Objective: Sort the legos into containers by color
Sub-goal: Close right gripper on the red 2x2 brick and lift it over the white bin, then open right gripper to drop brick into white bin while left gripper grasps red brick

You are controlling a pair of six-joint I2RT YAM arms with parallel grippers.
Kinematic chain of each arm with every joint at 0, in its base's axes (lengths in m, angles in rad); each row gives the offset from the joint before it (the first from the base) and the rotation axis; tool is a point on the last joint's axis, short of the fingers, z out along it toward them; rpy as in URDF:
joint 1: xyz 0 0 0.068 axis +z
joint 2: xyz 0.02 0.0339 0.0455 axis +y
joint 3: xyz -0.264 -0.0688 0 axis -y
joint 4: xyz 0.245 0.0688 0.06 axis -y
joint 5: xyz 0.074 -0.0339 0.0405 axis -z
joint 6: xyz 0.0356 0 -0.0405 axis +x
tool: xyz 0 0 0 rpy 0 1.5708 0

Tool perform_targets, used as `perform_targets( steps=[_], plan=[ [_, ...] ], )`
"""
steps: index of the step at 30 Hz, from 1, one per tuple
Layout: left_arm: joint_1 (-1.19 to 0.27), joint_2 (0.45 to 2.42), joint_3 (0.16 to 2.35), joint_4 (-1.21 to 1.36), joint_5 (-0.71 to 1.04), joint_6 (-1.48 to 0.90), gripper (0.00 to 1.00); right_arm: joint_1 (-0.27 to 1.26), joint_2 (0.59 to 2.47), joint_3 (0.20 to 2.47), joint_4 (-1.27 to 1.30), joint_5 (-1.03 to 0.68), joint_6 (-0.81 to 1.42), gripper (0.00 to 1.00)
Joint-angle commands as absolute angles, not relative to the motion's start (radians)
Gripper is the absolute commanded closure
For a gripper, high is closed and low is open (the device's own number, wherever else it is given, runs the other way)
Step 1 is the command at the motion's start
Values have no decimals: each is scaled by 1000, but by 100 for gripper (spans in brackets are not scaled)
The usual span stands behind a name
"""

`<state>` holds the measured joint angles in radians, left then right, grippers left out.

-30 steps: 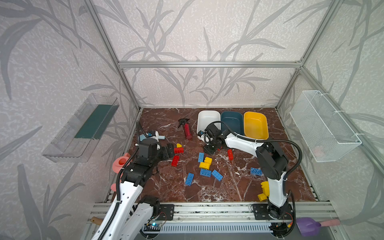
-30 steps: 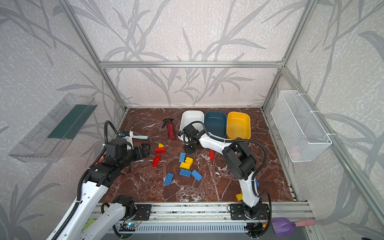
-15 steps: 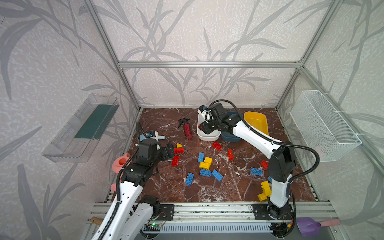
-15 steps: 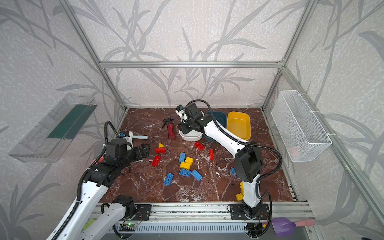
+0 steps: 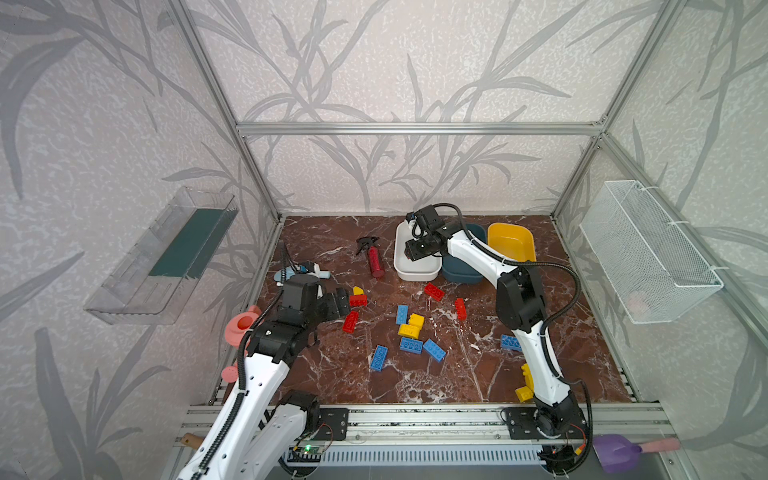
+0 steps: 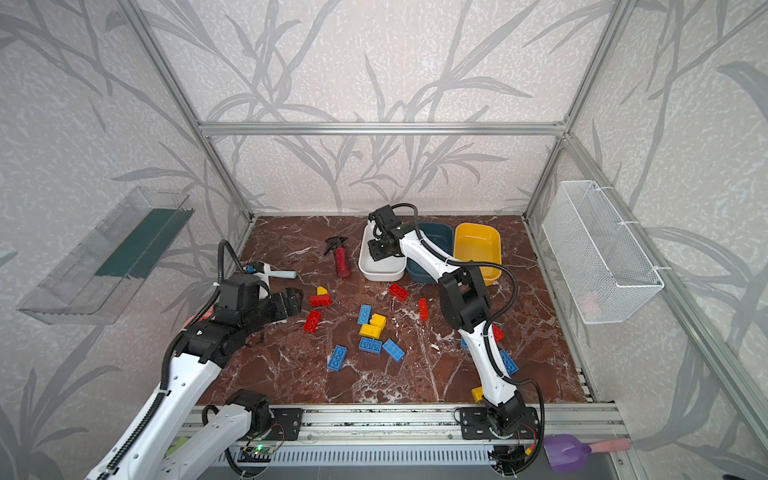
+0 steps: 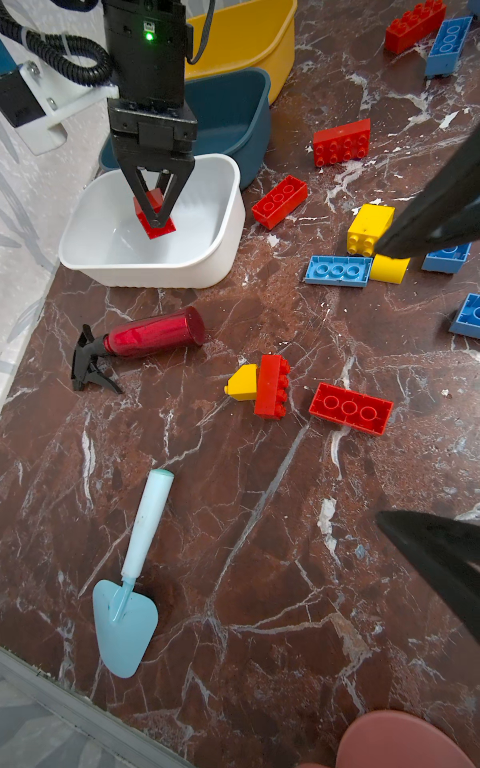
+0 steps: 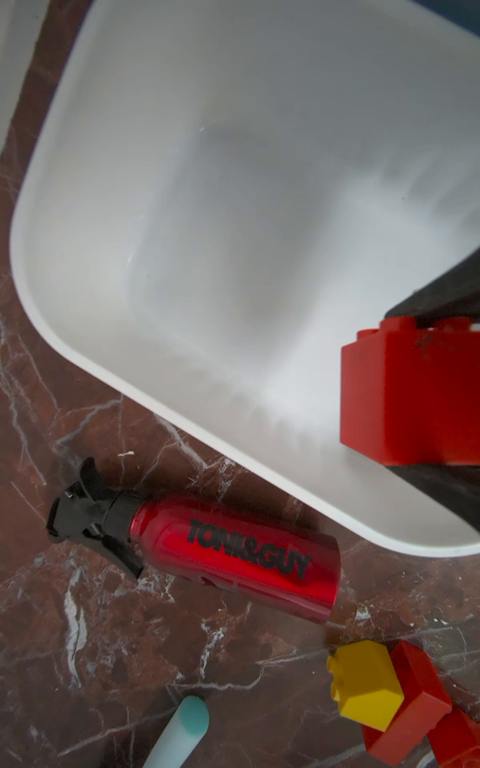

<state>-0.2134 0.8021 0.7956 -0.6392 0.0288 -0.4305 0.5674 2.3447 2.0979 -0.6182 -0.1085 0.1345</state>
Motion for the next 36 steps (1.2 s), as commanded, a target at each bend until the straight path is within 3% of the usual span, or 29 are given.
perform_targets(
  steps=[1,4,7,10,16,27,36],
  plan=[
    [-211,812,812,-668,37,-429,6,563,2344,2152,-634,-94,154,66],
    [-211,828,818,-674,39,-423,6,562,2340,2148,-629,-98,155,58],
    [-210,834,821,-670,36,-422,6,561,2332,2143,-629,-104,147,38],
    [-210,850,822,-676,25,-415,6,560,2311,2130,-616,-107,141,24],
    [-210,945,870,-715,24,-377,1,559,2176,2007,-539,-140,147,22],
    [-222,1227,1010,-756,54,-374,1,593,1531,1089,87,-82,312,19],
    [-275,1504,1094,-737,16,-413,1,654,1237,657,281,10,393,19]
  ],
)
